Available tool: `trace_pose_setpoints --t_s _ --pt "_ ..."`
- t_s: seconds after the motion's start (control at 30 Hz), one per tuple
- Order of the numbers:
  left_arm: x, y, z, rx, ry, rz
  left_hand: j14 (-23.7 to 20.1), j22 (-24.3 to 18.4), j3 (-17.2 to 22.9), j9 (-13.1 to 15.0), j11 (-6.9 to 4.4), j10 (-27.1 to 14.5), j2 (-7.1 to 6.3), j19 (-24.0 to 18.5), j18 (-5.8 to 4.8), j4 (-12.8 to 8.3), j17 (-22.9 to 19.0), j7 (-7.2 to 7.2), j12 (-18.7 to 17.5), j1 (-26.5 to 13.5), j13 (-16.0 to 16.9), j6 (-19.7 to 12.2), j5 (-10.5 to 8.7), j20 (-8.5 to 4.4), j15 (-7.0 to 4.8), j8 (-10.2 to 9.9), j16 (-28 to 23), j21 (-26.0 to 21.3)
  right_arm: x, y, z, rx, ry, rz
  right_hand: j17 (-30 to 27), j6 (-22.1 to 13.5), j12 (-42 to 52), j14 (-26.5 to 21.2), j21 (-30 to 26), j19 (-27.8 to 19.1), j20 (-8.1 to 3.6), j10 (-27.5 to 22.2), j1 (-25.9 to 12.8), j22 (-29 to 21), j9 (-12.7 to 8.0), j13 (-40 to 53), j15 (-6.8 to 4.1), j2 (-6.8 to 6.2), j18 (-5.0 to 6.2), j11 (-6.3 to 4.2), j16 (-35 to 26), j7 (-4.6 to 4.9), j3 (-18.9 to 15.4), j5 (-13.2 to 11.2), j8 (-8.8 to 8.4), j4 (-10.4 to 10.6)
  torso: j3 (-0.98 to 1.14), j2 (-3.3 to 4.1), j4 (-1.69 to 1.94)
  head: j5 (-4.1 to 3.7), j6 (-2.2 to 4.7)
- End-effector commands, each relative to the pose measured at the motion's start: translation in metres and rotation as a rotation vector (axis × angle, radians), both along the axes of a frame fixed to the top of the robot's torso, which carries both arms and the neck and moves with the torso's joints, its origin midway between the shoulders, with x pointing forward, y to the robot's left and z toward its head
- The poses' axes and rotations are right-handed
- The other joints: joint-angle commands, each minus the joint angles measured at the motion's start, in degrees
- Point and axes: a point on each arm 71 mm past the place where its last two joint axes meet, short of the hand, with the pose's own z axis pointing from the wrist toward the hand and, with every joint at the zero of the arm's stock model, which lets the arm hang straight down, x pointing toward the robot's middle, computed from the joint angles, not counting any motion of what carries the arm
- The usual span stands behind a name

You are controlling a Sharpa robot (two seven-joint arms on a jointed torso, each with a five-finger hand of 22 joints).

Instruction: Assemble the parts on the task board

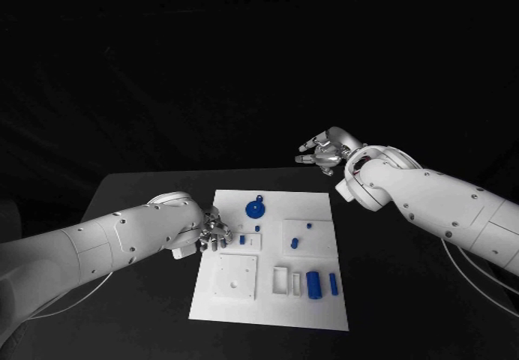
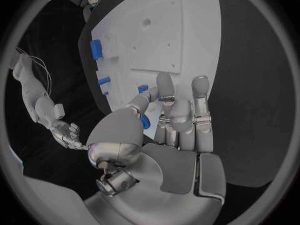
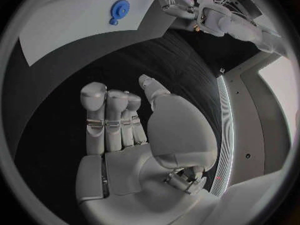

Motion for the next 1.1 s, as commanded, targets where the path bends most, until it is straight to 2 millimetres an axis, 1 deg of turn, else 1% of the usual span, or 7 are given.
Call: trace_pose_setpoints --t_s 0.03,0.37,0.6,0.63,0.67,0.77,1.1 --pt "-0.005 -0.002 -0.007 0.037 0.046 -0.018 0.4 1.0 0.7 0.1 -1.37 1.9 0.52 -0.1 -0.10 -0.3 0.0 -5.97 0.2 0.1 -0.1 6.8 0.27 0.08 -0.18 0.0 0.3 0.2 0.000 0.002 -0.001 -0.011 0.005 0.014 0.1 0.3 -0.3 -0.1 -0.2 1.6 0.18 -0.4 -0.2 5.5 0.0 0.0 -0.03 0.52 0.59 -0.23 -0.3 0.11 0.1 0.2 -0.11 -0.3 0.07 0.00 0.00 -0.06 0.03" --pt "-0.001 -0.007 -0.002 0.050 0.055 -0.033 0.5 1.0 0.7 0.3 -1.38 1.9 0.57 -0.2 -0.09 -0.4 0.5 -5.98 0.3 0.1 -0.3 6.8 0.33 0.12 -0.14 0.0 0.4 0.3 0.000 0.003 -0.001 -0.011 0.006 0.016 0.0 0.3 -0.4 -0.1 -0.2 1.6 0.18 -0.4 -0.3 5.5 0.0 0.0 -0.03 0.56 0.59 -0.23 -0.4 0.12 0.2 0.3 -0.11 -0.4 0.03 0.01 0.03 -0.13 0.08" --pt "0.003 -0.009 0.000 0.067 0.074 -0.040 0.5 1.0 0.7 0.5 -1.37 1.9 0.63 -0.2 -0.10 -0.4 0.6 -5.96 0.3 0.1 -0.4 6.7 0.14 0.15 -0.11 0.0 0.5 0.3 0.000 0.004 -0.002 -0.011 0.008 0.019 0.0 0.3 -0.4 -0.1 -0.2 1.6 0.18 -0.4 -0.3 5.5 0.0 0.0 -0.03 0.56 0.59 -0.23 -0.4 0.12 0.2 0.3 -0.11 -0.4 0.10 0.02 -0.06 -0.13 0.09" --pt "0.003 -0.009 0.000 0.072 0.080 -0.041 0.5 1.0 0.7 0.5 -1.37 1.9 0.63 -0.2 -0.10 -0.4 0.6 -5.96 0.3 0.1 -0.4 6.7 0.14 0.15 -0.11 0.0 0.5 0.3 0.000 0.004 -0.002 -0.011 0.008 0.019 0.0 0.3 -0.4 -0.1 -0.2 1.6 0.18 -0.4 -0.3 5.5 0.0 0.0 -0.03 0.56 0.59 -0.23 -0.4 0.12 0.2 0.3 -0.11 -0.4 0.05 0.02 -0.02 -0.16 0.10" --pt "0.003 -0.009 0.000 0.078 0.087 -0.043 0.5 1.0 0.7 0.5 -1.37 1.9 0.63 -0.2 -0.10 -0.4 0.6 -5.96 0.3 0.1 -0.4 6.7 0.14 0.15 -0.11 0.0 0.5 0.3 0.000 0.005 -0.002 -0.011 0.009 0.019 0.0 0.3 -0.4 -0.1 -0.2 1.6 0.18 -0.4 -0.3 5.5 0.0 0.0 -0.03 0.56 0.59 -0.23 -0.4 0.12 0.2 0.3 -0.11 -0.4 0.09 0.03 -0.05 -0.15 0.10" --pt "0.005 -0.010 0.000 0.096 0.100 -0.047 0.4 1.0 0.7 0.7 -1.36 1.9 0.66 -0.3 -0.09 -0.4 0.8 -5.93 0.4 0.3 -0.6 6.6 0.06 0.19 -0.07 0.0 0.5 0.3 0.000 0.005 -0.002 -0.011 0.011 0.020 0.0 0.3 -0.4 -0.1 -0.2 1.6 0.18 -0.4 -0.3 5.5 0.0 0.0 -0.03 0.56 0.59 -0.23 -0.4 0.12 0.2 0.3 -0.11 -0.4 0.02 0.03 0.02 -0.09 0.08" --pt "0.010 -0.013 0.003 0.114 0.098 -0.038 0.4 1.0 0.7 0.8 -1.35 1.9 0.68 -0.4 -0.06 -0.3 0.8 -5.93 0.4 0.4 -0.7 6.6 -0.07 0.22 -0.05 0.0 0.5 0.3 0.000 0.007 -0.002 -0.011 0.014 0.023 0.0 0.3 -0.4 -0.1 -0.2 1.6 0.18 -0.4 -0.3 5.5 0.0 0.0 -0.03 0.56 0.59 -0.23 -0.4 0.12 0.2 0.3 -0.11 -0.4 0.00 -0.02 0.06 -0.13 0.11"
